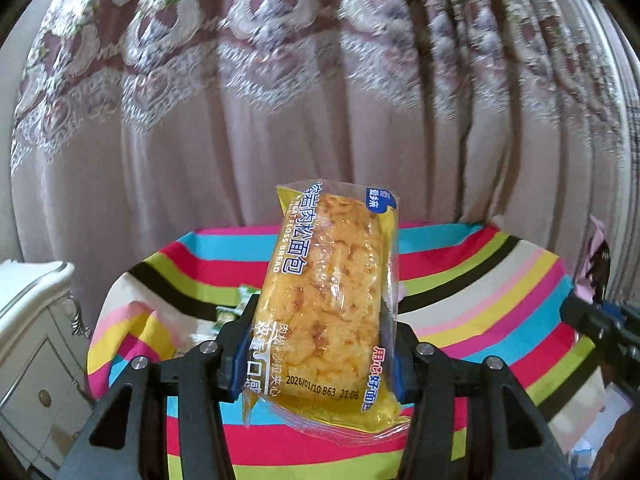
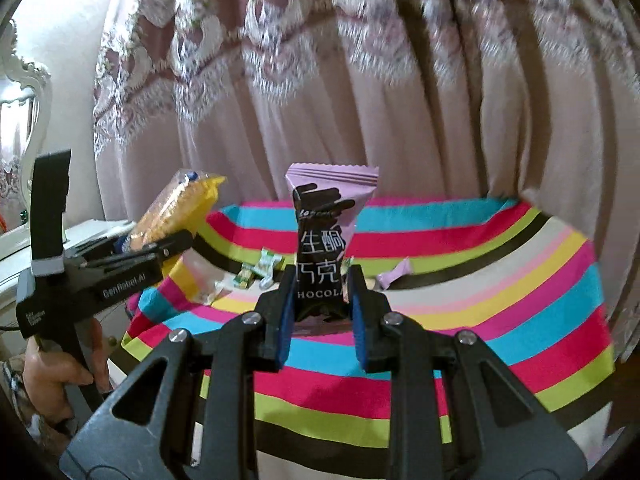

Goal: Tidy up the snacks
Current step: 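Lift the bread packet and chocolate bar and carry them toward the white box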

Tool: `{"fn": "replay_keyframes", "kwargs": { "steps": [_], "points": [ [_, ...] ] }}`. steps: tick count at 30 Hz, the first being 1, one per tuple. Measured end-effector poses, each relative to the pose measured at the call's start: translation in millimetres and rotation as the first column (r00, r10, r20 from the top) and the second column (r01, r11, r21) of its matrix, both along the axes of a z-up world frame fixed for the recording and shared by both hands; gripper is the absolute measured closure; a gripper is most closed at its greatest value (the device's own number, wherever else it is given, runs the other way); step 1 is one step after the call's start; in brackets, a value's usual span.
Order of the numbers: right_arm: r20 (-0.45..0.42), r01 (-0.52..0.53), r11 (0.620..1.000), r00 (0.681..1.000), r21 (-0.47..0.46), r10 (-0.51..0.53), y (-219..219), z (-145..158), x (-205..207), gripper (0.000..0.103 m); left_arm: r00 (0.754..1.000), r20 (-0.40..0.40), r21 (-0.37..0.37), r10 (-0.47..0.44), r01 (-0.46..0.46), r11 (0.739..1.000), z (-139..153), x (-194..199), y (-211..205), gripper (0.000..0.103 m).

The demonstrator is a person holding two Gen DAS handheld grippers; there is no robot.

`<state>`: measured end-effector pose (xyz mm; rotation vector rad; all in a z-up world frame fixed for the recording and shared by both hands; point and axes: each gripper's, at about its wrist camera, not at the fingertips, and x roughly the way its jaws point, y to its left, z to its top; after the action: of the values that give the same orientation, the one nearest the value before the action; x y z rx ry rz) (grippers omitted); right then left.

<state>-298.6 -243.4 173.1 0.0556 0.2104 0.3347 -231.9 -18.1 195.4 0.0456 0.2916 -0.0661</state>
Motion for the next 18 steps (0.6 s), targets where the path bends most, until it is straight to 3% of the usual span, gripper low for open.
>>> {"fn": "replay_keyframes", "kwargs": {
  "steps": [11,18],
  "points": [
    [0.038,0.077,0.997,0.996,-0.026,-0.076,-48.6,8.8,-60.3,0.075,0.977,0.046,0.084,-0.208,0.204,0.975,19.6,-66.5,-79.6,0.050],
    [-0.001,0.148,0.989,0.989,-0.027,-0.148,-85.5,-7.6,-87.1,0.074,0.954,0.045,0.129,-0.296,0.288,0.949,16.8,-89.0,-118.4,0.050]
  ]
}}
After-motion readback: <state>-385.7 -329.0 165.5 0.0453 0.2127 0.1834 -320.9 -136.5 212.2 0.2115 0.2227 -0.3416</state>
